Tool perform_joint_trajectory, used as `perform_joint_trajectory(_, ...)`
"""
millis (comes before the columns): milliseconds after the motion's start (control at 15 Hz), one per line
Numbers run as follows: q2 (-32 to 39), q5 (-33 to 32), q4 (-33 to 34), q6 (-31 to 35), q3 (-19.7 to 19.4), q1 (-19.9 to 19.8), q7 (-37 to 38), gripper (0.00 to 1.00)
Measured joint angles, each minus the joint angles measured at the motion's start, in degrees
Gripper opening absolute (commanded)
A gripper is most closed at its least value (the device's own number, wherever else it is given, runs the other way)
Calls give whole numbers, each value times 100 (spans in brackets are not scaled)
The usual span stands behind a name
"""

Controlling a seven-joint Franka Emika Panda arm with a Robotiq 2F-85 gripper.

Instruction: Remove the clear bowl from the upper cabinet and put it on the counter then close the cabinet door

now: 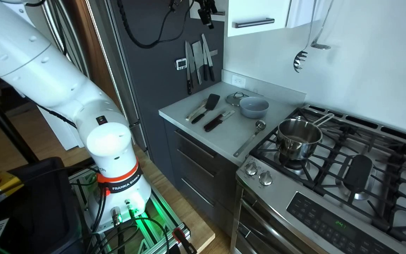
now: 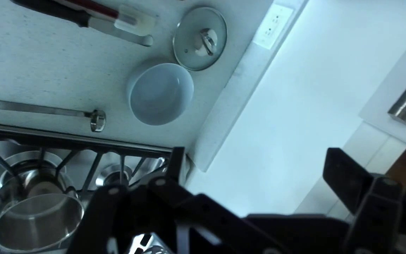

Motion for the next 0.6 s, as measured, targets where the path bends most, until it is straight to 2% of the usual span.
perform_joint_trajectory(467,53,-19,36,49,-52,61,26,100)
perform_joint_trajectory(600,81,-5,67,250,-101,88,85,100)
